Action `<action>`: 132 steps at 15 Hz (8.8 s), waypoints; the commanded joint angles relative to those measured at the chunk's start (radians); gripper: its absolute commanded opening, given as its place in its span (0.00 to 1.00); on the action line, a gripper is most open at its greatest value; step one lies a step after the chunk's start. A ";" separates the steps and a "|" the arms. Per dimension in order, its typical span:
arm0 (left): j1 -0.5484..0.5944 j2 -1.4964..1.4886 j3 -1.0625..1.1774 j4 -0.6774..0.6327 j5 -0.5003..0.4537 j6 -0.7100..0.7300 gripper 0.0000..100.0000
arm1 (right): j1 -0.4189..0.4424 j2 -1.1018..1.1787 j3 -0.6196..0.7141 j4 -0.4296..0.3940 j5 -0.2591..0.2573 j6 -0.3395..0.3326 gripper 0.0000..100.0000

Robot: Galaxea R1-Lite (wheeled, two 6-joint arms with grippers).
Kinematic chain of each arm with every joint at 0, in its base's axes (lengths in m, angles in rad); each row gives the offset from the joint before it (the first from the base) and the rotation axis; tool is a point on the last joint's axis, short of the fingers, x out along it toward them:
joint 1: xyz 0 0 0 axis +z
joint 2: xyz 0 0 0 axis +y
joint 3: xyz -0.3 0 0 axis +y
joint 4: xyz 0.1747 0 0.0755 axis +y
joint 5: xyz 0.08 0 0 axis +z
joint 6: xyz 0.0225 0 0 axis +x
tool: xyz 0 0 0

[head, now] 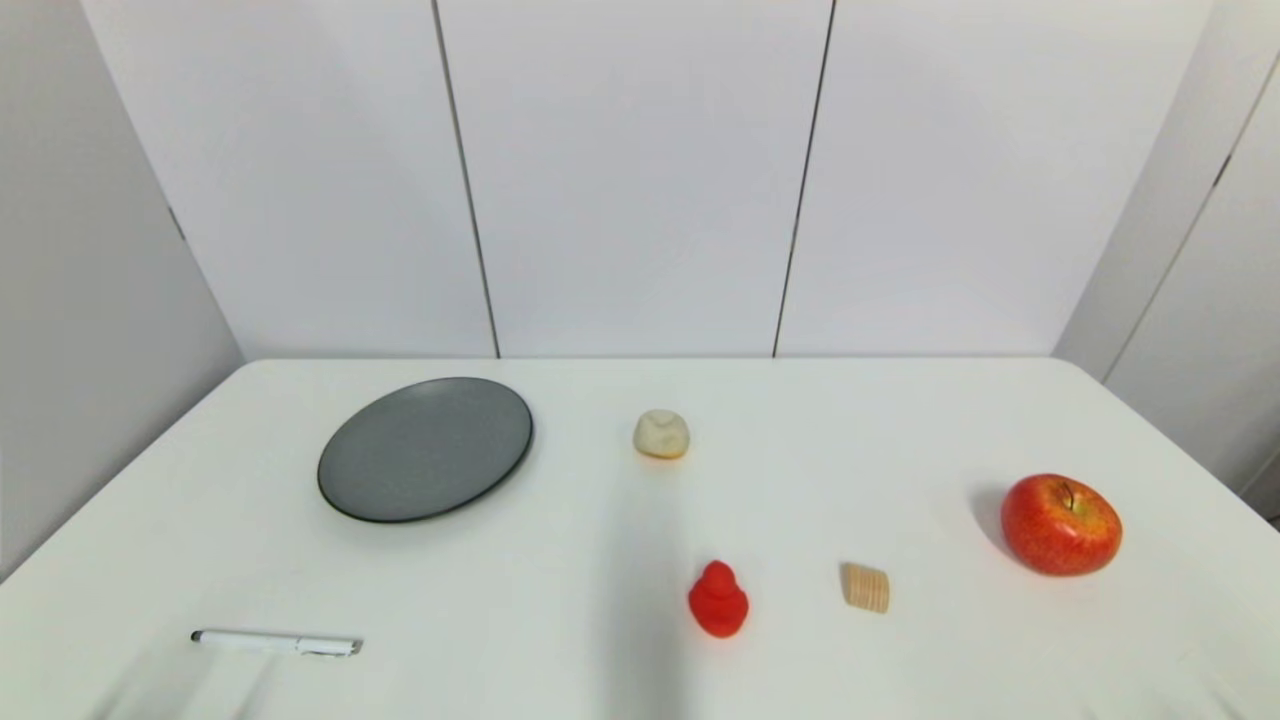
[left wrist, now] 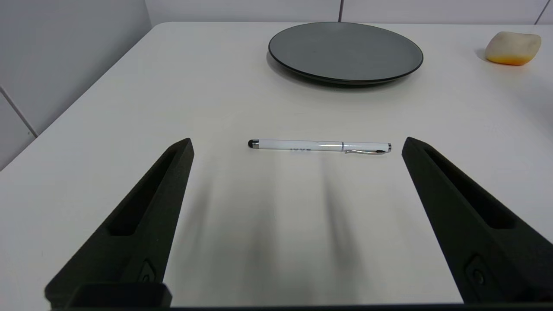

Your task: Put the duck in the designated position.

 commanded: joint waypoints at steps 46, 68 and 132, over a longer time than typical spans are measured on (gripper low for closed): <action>0.000 0.000 0.000 0.000 -0.001 0.000 1.00 | 0.556 1.327 -1.088 -0.131 0.129 -0.138 1.00; 0.000 0.000 0.000 0.000 0.001 0.000 1.00 | 0.853 1.693 -1.158 0.162 -0.304 0.263 1.00; 0.000 0.000 0.000 0.000 -0.001 0.000 1.00 | 0.879 1.845 -1.307 0.409 -0.349 0.574 0.00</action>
